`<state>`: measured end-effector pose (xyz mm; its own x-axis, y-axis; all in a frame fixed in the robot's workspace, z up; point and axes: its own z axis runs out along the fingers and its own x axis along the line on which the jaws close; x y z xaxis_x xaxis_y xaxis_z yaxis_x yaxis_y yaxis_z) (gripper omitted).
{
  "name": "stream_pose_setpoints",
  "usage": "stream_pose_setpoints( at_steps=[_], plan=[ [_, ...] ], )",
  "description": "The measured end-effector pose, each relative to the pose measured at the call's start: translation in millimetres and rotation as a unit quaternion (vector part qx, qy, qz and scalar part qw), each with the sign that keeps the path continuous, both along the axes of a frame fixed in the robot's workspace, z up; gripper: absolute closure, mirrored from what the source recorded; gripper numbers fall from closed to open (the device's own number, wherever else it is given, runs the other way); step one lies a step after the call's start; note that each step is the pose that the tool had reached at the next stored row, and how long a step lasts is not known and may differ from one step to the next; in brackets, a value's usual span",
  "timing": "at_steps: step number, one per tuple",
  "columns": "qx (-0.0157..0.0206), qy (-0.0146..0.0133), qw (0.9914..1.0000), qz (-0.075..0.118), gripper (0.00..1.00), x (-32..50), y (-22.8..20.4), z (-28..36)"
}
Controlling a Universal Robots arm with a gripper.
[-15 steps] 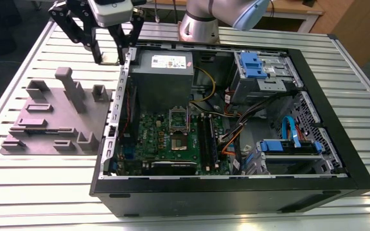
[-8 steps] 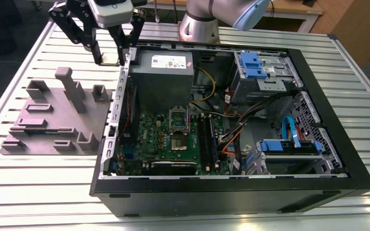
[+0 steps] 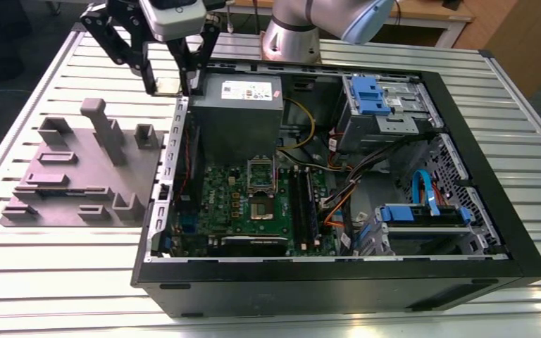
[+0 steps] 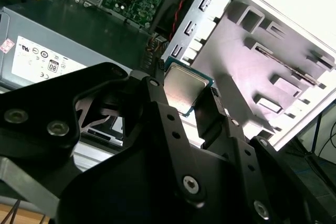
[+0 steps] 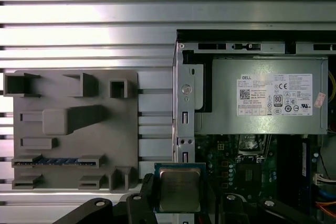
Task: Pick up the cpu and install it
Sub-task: 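Pick up the cpu and move it towards the insertion slot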
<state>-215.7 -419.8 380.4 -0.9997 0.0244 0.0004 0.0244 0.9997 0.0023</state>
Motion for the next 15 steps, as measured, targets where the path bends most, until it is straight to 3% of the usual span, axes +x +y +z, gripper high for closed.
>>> stream_pose_setpoints(
  at_steps=[6, 15],
  plan=[
    [0.0000, 0.0000, 1.00000, 0.000, 0.53, 6.2, 0.0, 0.0],
    [0.0000, 0.0000, 1.00000, 0.000, 0.53, 6.9, 0.0, 0.0]
  ],
)
